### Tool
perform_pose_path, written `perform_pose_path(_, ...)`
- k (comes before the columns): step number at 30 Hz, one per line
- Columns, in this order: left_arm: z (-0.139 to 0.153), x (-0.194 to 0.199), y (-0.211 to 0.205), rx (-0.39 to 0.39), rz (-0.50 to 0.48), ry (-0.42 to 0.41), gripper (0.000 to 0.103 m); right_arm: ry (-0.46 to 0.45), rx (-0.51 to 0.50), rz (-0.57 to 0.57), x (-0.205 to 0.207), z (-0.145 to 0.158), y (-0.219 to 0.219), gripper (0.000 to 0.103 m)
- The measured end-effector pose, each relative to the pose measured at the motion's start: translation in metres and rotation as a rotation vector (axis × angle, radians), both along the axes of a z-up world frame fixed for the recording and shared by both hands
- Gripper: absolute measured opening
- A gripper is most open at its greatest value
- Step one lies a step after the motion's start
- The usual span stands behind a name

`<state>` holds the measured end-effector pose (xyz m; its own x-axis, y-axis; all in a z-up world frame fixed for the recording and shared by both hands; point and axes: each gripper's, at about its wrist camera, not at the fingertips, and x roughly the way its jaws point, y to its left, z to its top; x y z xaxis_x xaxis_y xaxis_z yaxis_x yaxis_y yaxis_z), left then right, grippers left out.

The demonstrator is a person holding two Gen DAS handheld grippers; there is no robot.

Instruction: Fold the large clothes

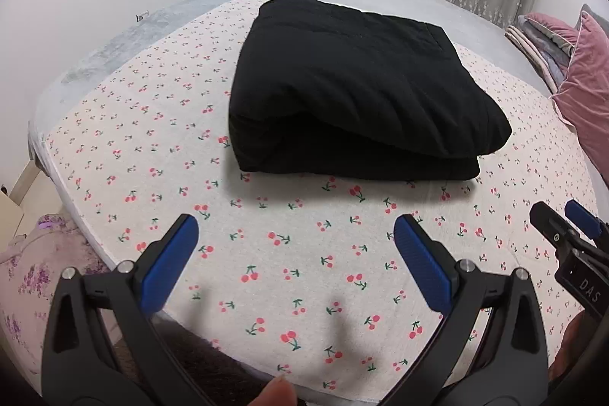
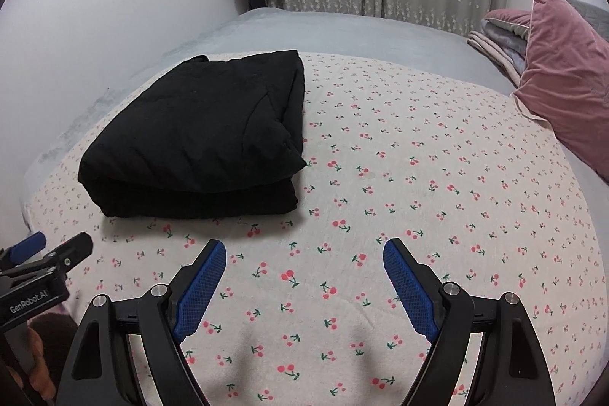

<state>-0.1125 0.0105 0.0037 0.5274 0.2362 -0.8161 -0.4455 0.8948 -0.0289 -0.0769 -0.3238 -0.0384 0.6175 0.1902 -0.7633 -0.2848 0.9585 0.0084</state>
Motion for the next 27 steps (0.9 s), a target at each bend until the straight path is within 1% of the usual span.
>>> perform_pose_path(8, -0.007, 0.003, -0.005, 0.0, 0.002, 0.021, 0.102, 0.016, -0.02, 0.035, 0.0, -0.012, 0.008, 0.086)
perform_pose_path(16, -0.009, 0.004, -0.008, -0.008, -0.003, 0.027, 0.102, 0.024, -0.027, 0.061, -0.001, -0.017, 0.012, 0.086)
perform_pose_path(27, -0.007, 0.003, -0.009, -0.009, -0.004, 0.023, 0.102, 0.026, -0.033, 0.057, -0.001, -0.018, 0.01, 0.086)
